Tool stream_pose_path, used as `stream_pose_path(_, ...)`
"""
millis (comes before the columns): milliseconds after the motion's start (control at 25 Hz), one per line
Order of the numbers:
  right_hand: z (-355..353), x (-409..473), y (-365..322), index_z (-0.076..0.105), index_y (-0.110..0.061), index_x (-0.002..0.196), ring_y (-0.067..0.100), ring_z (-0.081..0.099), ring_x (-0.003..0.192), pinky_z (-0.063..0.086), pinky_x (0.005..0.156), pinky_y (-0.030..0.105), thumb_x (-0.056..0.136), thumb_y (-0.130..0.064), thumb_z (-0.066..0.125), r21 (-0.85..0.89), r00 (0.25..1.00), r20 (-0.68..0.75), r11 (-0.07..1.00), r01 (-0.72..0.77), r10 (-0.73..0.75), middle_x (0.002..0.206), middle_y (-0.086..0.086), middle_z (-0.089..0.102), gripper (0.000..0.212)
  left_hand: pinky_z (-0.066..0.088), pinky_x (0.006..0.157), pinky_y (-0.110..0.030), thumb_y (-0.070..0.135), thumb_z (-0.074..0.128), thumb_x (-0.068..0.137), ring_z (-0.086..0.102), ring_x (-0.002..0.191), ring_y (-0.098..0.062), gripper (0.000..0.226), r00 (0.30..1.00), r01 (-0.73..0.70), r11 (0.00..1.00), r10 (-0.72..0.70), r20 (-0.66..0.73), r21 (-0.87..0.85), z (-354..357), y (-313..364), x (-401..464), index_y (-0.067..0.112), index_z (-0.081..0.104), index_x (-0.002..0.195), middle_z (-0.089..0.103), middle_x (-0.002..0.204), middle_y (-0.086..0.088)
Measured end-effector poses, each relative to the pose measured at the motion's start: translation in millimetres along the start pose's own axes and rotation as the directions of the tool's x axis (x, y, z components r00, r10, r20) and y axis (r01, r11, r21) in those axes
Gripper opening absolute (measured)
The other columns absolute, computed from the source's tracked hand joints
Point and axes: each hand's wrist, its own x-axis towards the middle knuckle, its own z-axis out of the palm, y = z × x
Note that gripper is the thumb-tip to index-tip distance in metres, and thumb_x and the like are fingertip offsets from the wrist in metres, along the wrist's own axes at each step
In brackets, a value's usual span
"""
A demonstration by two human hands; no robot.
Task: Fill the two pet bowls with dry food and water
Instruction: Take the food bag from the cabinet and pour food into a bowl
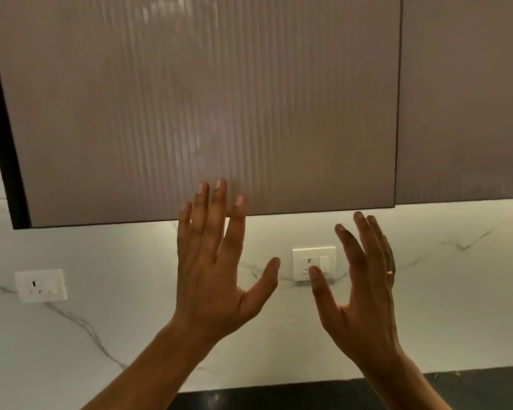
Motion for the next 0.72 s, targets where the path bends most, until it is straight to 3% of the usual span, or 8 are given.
stream_pose_path(200, -12.5, 13.5, -7.2, 0.034, -0.028, 0.144, 0.024, 0.028, 0.145, 0.03, 0.112, 0.055, 0.09, -0.054, 0.047, 0.019, 0.997, -0.076, 1.0, -0.013, 0.015, 0.153, 0.006, 0.035, 0.061, 0.005, 0.124, -0.057, 0.059, 0.065, 0.084, 0.008, 0.155, -0.036, 0.1, 0.983, -0.167, 0.94, 0.136, 0.124, 0.297, 11.7, -12.9, 40.3, 0.013, 0.016, 0.159, 0.014, 0.167, -0.016)
stream_pose_path(320, -17.6, 14.6, -9.0, 0.036, -0.031, 0.14, 0.021, 0.032, 0.141, 0.032, 0.109, 0.052, 0.091, -0.063, 0.038, 0.064, 0.993, -0.101, 0.997, -0.049, 0.056, 0.152, 0.001, 0.035, 0.059, 0.014, 0.121, -0.065, 0.031, 0.083, 0.076, 0.012, 0.153, -0.041, 0.107, 0.984, -0.168, 0.902, 0.133, 0.116, 0.398, 22.0, -12.2, 52.7, 0.015, 0.018, 0.159, 0.018, 0.166, -0.018)
stream_pose_path(440, -25.3, 21.7, -9.8, 0.041, -0.028, 0.137, 0.021, 0.039, 0.135, 0.039, 0.106, 0.054, 0.088, -0.057, 0.048, 0.169, 0.977, -0.158, 0.979, -0.114, 0.141, 0.148, 0.001, 0.04, 0.058, 0.015, 0.119, -0.067, 0.002, 0.084, 0.071, 0.014, 0.152, -0.043, 0.107, 0.988, -0.153, 0.913, 0.144, 0.053, 0.378, 24.5, -8.4, 56.1, 0.015, 0.023, 0.157, 0.019, 0.165, -0.017)
stream_pose_path(600, -38.2, 43.5, -7.4, 0.047, -0.018, 0.135, 0.014, 0.051, 0.125, 0.041, 0.104, 0.029, 0.088, -0.042, 0.056, 0.424, 0.924, -0.223, 0.884, -0.195, 0.311, 0.134, -0.004, 0.051, 0.054, 0.018, 0.117, -0.071, -0.008, 0.081, 0.07, 0.018, 0.15, -0.047, 0.1, 0.981, -0.19, 0.922, 0.187, 0.043, 0.337, 19.9, -9.6, 55.7, 0.012, 0.029, 0.153, 0.024, 0.162, -0.018)
stream_pose_path(720, -51.3, 74.4, -21.0, 0.054, -0.025, 0.128, 0.002, 0.063, 0.104, 0.049, 0.086, 0.012, 0.09, -0.034, 0.064, 0.623, 0.878, -0.1, 0.717, -0.312, 0.468, 0.117, -0.01, 0.065, 0.041, 0.018, 0.116, -0.072, -0.01, 0.077, 0.074, 0.017, 0.151, -0.045, 0.092, 0.975, -0.222, 0.926, 0.218, 0.047, 0.307, 10.1, -6.2, 53.6, 0.01, 0.032, 0.152, 0.028, 0.16, -0.02)
